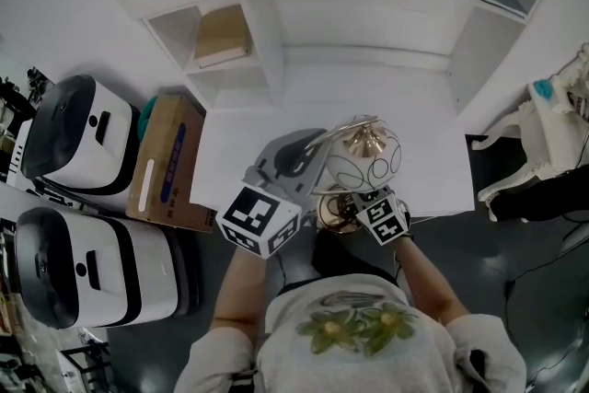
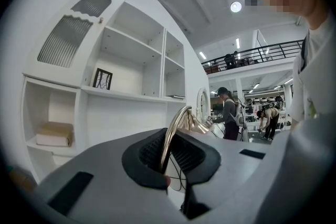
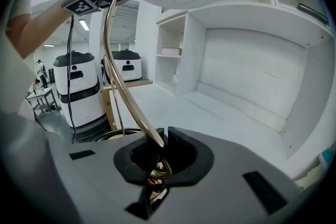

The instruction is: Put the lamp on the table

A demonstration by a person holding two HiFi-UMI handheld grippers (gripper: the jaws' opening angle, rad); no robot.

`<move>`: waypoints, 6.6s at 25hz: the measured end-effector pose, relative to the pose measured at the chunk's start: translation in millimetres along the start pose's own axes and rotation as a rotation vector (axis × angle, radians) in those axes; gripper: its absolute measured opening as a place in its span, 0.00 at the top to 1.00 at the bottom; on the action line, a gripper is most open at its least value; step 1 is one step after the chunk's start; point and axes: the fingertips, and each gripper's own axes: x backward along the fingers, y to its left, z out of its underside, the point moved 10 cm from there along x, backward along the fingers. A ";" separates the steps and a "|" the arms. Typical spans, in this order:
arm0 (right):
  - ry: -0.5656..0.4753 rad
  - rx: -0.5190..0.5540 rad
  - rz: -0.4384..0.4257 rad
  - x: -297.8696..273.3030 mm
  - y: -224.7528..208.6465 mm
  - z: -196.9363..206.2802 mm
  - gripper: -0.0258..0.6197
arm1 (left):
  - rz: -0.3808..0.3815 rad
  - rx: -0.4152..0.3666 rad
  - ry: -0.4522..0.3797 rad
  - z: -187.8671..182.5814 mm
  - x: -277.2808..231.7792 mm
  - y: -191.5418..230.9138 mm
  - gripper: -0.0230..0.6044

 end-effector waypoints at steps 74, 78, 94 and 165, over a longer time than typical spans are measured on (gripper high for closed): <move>0.076 -0.033 -0.026 -129.5 -90.2 -25.0 0.89 | 0.018 -0.005 0.007 34.3 -86.9 127.8 0.92; 0.077 -0.037 -0.032 -131.4 -91.3 -24.5 0.89 | 0.016 -0.005 0.009 36.2 -89.4 128.8 0.92; 0.072 -0.054 -0.050 -140.5 -95.9 -14.9 0.89 | 0.026 -0.018 0.034 41.8 -100.2 125.9 0.92; -0.467 -0.318 -0.177 67.1 -29.4 -118.6 0.91 | -0.269 -0.038 -0.002 50.5 -19.8 6.3 0.92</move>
